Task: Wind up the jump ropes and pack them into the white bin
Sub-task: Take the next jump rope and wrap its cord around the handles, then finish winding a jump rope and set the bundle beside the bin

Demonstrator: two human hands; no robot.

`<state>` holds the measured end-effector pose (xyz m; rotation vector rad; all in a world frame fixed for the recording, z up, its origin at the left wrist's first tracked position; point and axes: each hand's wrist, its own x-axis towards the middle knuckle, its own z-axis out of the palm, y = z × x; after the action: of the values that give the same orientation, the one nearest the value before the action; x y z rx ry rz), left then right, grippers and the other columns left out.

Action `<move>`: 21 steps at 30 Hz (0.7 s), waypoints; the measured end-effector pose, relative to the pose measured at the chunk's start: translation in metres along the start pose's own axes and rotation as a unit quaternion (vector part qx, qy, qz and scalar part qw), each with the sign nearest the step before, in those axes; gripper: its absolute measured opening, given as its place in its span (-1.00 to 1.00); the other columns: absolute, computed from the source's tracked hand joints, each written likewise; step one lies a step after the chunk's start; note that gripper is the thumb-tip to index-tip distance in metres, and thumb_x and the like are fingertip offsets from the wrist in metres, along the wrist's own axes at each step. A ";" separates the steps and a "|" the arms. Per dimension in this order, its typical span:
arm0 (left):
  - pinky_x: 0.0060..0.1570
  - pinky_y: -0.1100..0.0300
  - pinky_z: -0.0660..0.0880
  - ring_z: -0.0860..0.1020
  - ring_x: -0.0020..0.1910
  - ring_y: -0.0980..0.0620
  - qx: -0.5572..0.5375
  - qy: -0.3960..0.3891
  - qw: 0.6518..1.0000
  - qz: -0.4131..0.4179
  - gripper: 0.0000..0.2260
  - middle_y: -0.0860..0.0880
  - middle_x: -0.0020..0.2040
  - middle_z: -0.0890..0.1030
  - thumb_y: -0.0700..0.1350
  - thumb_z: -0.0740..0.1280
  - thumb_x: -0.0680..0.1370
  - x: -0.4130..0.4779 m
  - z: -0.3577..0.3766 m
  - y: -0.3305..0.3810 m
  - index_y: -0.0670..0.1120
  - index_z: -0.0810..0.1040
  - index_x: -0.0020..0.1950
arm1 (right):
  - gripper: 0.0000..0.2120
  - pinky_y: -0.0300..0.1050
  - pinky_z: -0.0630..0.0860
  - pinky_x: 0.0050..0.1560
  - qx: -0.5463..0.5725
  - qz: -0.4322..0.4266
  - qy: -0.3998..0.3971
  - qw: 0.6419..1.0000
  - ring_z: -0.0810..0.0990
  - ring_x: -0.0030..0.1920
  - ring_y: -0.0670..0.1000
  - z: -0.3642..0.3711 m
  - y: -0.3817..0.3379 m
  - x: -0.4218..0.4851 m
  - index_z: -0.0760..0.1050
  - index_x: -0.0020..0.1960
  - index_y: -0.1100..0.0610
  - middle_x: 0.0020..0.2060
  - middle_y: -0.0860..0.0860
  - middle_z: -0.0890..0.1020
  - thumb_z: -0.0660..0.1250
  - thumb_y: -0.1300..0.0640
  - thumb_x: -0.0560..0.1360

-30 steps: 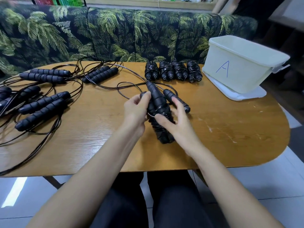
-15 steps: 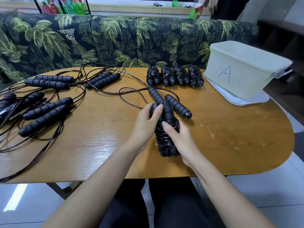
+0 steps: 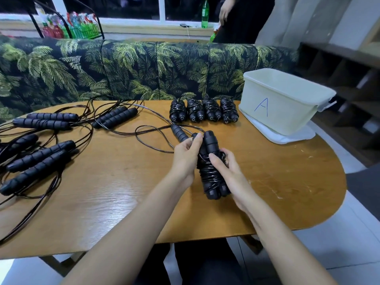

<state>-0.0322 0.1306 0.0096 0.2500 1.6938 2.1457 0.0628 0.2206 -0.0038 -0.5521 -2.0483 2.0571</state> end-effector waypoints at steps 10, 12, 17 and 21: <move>-0.13 0.13 0.35 0.45 -0.09 -0.04 0.041 -0.052 0.990 -0.125 -0.65 -0.12 -0.06 0.55 0.12 0.20 0.61 0.101 0.105 -0.012 -0.16 0.53 0.05 | -0.11 -0.06 0.45 0.15 -0.407 -0.136 0.189 0.883 0.47 0.25 0.05 -0.089 0.004 0.047 0.18 0.51 0.00 0.38 -0.04 0.27 0.53 0.11 0.29; -0.25 0.17 0.29 0.40 -0.10 -0.02 0.142 -0.098 0.978 -0.119 -0.63 -0.08 -0.08 0.50 0.12 0.13 0.64 0.121 0.114 -0.023 -0.15 0.55 0.09 | -0.16 -0.06 0.46 0.11 -0.403 -0.129 0.214 0.880 0.49 0.22 0.06 -0.107 0.005 0.073 0.22 0.49 0.01 0.33 -0.02 0.32 0.51 0.11 0.29; -0.30 0.25 0.32 0.40 -0.22 0.06 0.234 -0.151 0.957 -0.079 -0.78 -0.05 -0.12 0.51 -0.19 0.17 0.63 0.154 0.129 -0.040 -0.16 0.57 0.17 | -0.17 -0.02 0.50 0.02 -0.426 -0.074 0.217 0.875 0.54 0.18 0.13 -0.137 0.009 0.135 0.09 0.54 0.00 0.32 0.00 0.34 0.43 0.05 0.38; 0.13 0.22 0.42 0.51 0.22 -0.05 0.337 -0.201 0.920 -0.004 -0.68 -0.10 0.21 0.57 -0.30 0.13 0.61 0.160 0.139 -0.042 -0.20 0.48 0.33 | -0.24 0.03 0.48 0.14 -0.561 -0.055 0.223 0.795 0.41 0.32 0.13 -0.146 0.021 0.159 0.00 0.58 0.01 0.41 0.03 0.35 0.29 -0.13 0.51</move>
<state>-0.1172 0.3279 -0.0123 0.8060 2.0829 1.2964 -0.0237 0.4160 -0.0420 -0.9039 -2.6461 0.3339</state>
